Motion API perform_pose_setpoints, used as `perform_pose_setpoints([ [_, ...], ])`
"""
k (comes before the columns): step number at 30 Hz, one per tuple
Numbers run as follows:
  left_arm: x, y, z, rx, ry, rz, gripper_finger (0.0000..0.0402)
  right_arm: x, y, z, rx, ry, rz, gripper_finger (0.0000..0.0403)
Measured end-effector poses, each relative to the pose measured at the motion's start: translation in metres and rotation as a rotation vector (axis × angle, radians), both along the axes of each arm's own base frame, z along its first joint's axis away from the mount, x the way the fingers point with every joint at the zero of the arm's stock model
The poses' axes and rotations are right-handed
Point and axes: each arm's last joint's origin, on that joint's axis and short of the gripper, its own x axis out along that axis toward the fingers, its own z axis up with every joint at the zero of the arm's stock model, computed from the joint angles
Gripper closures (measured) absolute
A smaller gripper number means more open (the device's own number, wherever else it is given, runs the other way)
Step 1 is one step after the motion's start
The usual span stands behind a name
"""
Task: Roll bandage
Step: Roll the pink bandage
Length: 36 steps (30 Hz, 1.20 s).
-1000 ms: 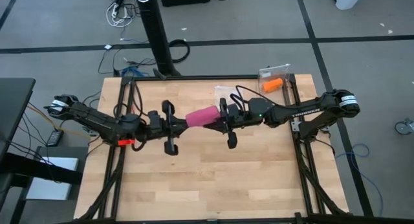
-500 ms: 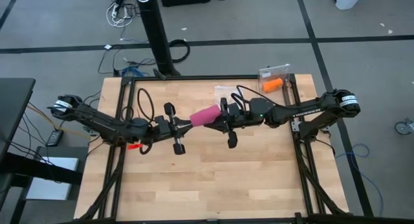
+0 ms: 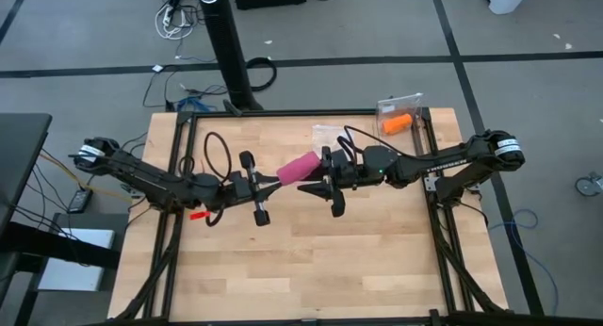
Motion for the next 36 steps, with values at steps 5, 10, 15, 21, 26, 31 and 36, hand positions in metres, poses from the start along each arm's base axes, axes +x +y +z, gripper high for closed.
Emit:
perform_pose_setpoints([
  [5, 0.001, 0.0, -0.006, 0.051, 0.069, 0.005, 0.0381, 0.0, -0.001, -0.004, 0.059, 0.046, -0.016, 0.0253],
  [10, 0.001, 0.0, -0.015, 0.101, 0.162, 0.015, 0.0381, 0.001, -0.001, -0.012, 0.079, 0.123, -0.047, 0.0258],
  [15, 0.001, 0.001, -0.022, 0.111, 0.222, 0.029, 0.0381, 0.006, 0.0, -0.025, 0.089, 0.193, -0.088, 0.026],
  [21, 0.0, 0.001, -0.032, 0.087, 0.301, 0.058, 0.0381, 0.02, -0.001, -0.053, 0.081, 0.302, -0.116, 0.0257],
  [26, -0.002, 0.002, -0.04, 0.003, 0.324, 0.056, 0.0381, 0.023, -0.001, -0.061, 0.072, 0.338, -0.119, 0.0257],
  [31, -0.008, 0.003, -0.055, -0.127, 0.309, 0.053, 0.0381, 0.022, 0.0, -0.064, 0.067, 0.367, -0.112, 0.0256],
  [36, -0.014, 0.005, -0.07, -0.277, 0.288, 0.058, 0.0381, 0.021, -0.001, -0.066, 0.061, 0.398, -0.116, 0.0258],
])
